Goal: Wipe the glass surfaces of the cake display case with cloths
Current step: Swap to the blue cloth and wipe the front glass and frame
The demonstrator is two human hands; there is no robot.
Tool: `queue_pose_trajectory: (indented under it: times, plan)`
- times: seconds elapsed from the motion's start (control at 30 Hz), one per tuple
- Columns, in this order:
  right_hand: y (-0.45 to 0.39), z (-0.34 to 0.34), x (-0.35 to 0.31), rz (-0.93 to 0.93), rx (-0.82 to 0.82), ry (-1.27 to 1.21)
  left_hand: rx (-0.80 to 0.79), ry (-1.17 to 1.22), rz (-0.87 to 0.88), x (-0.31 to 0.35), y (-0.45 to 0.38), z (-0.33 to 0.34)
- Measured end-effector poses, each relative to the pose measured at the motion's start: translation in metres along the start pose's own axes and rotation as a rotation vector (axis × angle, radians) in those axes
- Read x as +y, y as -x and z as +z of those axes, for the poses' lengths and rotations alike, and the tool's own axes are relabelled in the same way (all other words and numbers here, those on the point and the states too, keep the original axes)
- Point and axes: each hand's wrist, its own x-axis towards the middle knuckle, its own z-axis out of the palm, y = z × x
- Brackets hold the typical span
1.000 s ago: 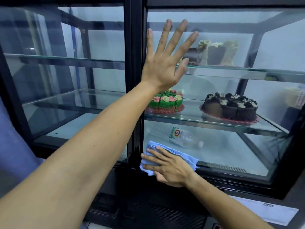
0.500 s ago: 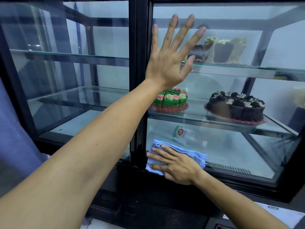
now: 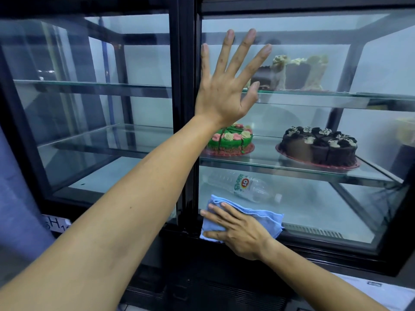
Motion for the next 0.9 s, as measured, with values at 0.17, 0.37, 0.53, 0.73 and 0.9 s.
queue_pose_trajectory:
  times: [0.17,0.37,0.53,0.73,0.9]
  plan:
    - [-0.002,-0.006,-0.001,0.011,-0.032,-0.034,-0.017,0.005,0.002,-0.001,-0.001,-0.001]
    - [0.104,-0.002,0.038,0.062,-0.004,0.082,-0.037,-0.016,-0.001,0.0,-0.001,-0.003]
    - [0.06,0.01,0.023,0.015,0.023,0.205,-0.054,-0.022,0.028,0.002,0.0,-0.002]
    - [0.043,-0.011,0.022,0.395,0.149,0.149,-0.087,0.006,0.07,-0.001,0.003,-0.001]
    - [0.144,-0.019,0.09,1.16,0.476,0.137,-0.16,0.029,0.597,0.027,0.067,0.014]
